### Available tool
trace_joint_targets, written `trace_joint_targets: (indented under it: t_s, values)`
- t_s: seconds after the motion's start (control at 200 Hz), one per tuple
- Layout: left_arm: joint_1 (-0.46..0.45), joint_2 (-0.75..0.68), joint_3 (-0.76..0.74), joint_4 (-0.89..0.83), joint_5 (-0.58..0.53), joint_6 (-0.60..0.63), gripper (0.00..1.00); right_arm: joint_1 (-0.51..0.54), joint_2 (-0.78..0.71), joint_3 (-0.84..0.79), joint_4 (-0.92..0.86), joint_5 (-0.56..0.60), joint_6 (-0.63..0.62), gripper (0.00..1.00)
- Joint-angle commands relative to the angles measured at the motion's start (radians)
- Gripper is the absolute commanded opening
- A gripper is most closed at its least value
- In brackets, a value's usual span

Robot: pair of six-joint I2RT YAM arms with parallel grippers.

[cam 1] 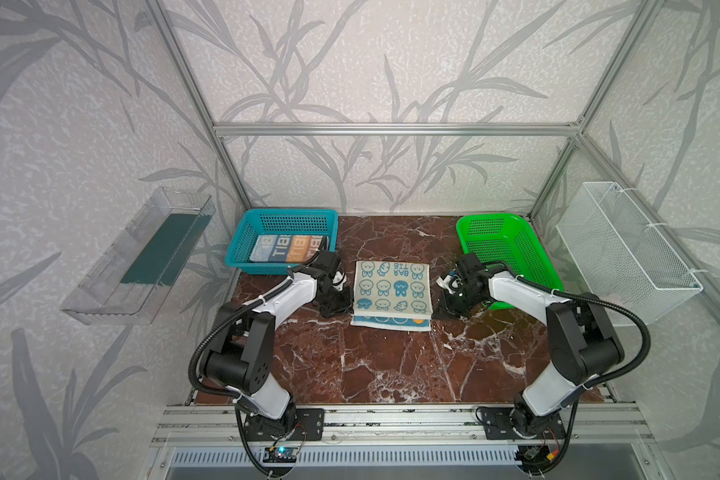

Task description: Fold and stack the towels

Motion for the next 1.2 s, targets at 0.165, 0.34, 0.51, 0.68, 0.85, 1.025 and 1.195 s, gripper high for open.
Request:
trace_joint_targets:
  t_s: [0.165,0.34,0.51,0.68,0.85,1.025,1.195]
  values:
    - [0.003,-0.027,-0.089,0.055,-0.074,-0.019,0.0,0.012,0.023,-0.068,0.023,0.096,0.034,0.0]
    - [-0.002,-0.022,-0.113,0.056,-0.077,-0.019,0.0,0.022,0.079,-0.087,0.048,0.11,0.038,0.0]
    - [-0.007,-0.019,-0.112,0.047,-0.1,-0.017,0.0,0.032,0.107,-0.107,0.075,0.121,0.049,0.0]
    - [-0.01,0.005,-0.106,0.032,-0.114,-0.014,0.0,0.033,0.113,-0.107,0.069,0.142,0.044,0.0]
    - [-0.02,0.027,-0.082,-0.003,-0.132,-0.012,0.0,0.035,0.104,-0.079,0.039,0.151,0.031,0.04]
    - [-0.027,0.021,-0.035,-0.042,-0.161,-0.01,0.14,0.049,0.057,-0.029,-0.014,0.153,0.015,0.34]
    - [-0.033,0.014,0.076,-0.103,-0.182,-0.006,0.73,0.053,-0.034,0.062,-0.091,0.153,0.005,0.69]
